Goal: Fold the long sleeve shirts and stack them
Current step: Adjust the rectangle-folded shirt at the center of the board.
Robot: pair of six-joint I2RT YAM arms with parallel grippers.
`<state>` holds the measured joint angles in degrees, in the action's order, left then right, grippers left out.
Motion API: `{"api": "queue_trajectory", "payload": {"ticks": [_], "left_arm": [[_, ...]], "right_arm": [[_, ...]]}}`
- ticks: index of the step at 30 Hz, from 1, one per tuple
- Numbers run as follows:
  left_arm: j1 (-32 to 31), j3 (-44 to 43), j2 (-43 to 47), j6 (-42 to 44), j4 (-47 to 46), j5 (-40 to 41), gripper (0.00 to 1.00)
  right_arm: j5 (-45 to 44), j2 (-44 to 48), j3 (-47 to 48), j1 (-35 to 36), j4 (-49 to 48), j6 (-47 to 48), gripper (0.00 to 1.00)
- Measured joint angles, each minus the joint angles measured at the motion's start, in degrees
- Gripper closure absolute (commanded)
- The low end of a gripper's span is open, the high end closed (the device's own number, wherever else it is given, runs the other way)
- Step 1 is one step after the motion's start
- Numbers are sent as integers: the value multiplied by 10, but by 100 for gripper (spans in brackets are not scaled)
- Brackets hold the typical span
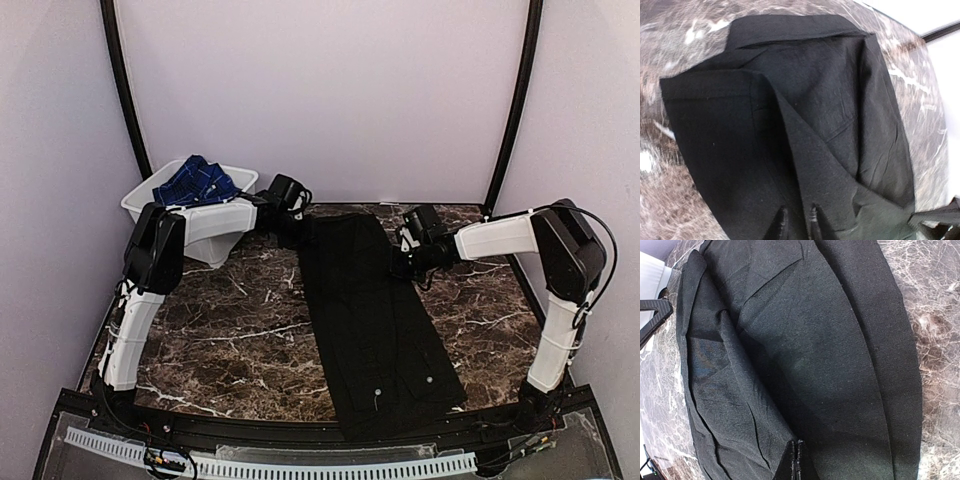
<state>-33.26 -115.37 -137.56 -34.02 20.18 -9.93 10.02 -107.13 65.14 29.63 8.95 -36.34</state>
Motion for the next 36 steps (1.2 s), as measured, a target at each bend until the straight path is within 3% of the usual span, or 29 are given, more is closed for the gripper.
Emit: {"api": "queue_trajectory", "payload": {"ticks": [4,14,18,23,29,33,36], "left_arm": [[0,0,0,-2,-5,-13,54],[0,0,-18,-19,-43,-61,53],[0,0,-45,-30,-51,-72,58],[1,-2,-49,-42,-61,-86,75],[1,-2,-49,-49,-64,-92,84],[1,-2,-49,-52,-69,-94,98],[1,-2,-49,-52,-70,-94,100]], "right_arm": [[0,0,0,0,0,0,100],[0,0,0,0,-1,-2,100],[0,0,0,0,0,-2,100],[-1,0,0,0,0,-2,100],[-7,0,0,1,0,-2,100],[-9,0,0,1,0,-2,100],[-11,0,0,1,0,-2,100]]}}
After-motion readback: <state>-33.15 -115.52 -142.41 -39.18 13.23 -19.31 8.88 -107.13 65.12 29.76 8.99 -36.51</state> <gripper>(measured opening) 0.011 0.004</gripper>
